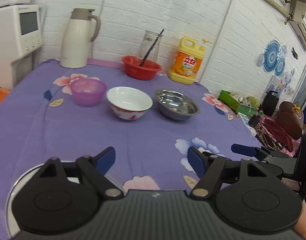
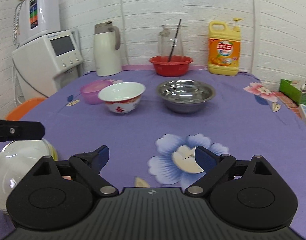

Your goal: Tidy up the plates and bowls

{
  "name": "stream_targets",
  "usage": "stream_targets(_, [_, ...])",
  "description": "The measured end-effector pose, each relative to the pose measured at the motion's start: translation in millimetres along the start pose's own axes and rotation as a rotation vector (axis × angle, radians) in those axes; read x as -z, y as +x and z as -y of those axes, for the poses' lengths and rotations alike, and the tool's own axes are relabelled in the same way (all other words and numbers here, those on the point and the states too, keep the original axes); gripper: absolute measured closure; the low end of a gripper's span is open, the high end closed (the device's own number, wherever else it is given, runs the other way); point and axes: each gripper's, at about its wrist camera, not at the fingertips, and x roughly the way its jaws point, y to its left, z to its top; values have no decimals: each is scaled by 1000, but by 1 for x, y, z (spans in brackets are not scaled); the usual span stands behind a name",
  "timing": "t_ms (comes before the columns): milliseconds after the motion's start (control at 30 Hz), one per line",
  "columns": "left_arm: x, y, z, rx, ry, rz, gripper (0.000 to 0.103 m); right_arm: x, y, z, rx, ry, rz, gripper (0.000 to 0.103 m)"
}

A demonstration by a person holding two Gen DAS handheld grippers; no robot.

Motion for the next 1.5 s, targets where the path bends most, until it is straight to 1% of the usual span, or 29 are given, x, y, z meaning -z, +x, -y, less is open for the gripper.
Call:
stream_targets(100, [-20,27,15,62,12,-14,31,-14,10,31,57,-2,-1,0])
stream_targets(200, [-45,59,27,67,40,-5,31,-27,24,58,90,19,-6,0])
stream_targets(300, [-72,99,30,92,20,-14,31,-39,43,80,96,57,-14,0])
stream_targets(400, [-99,148,24,104,1,-46,31,-51,66,96,99,65,-34,0])
stream_targets(500, [-120,200,14,63,8,-91,31,-60,89,112,82,88,-55,0])
stream_targets(633, [-139,265,-1,11,-17,-147,31,-75,122,131,52,127,-81,0])
stream_targets(700, [-140,290,-5,-4,-21,-187,31,-82,138,137,28,146,-99,0])
stream_targets(767, [-138,313,-6,-34,-11,-238,31,-88,155,134,13,137,-118,0])
stream_targets(800, [-137,320,-6,-33,4,-253,31,-90,163,132,14,130,-129,0])
stream_targets(900, [-135,332,-6,-30,23,-277,31,-95,182,132,11,120,-153,0])
stream_targets(1100, [-131,353,-2,-31,19,-330,31,-93,198,127,-19,105,-188,0])
stream_targets(1167, [-127,352,2,-1,19,-358,31,-90,203,123,-37,105,-210,0])
stream_targets(1333, [-121,345,13,26,24,-389,31,-86,192,109,-66,65,-226,0])
stream_targets(1400, [-117,338,19,41,22,-409,31,-85,182,107,-50,64,-228,0])
stream_targets(1500, [-109,326,33,63,57,-428,31,-80,165,103,-36,56,-226,0])
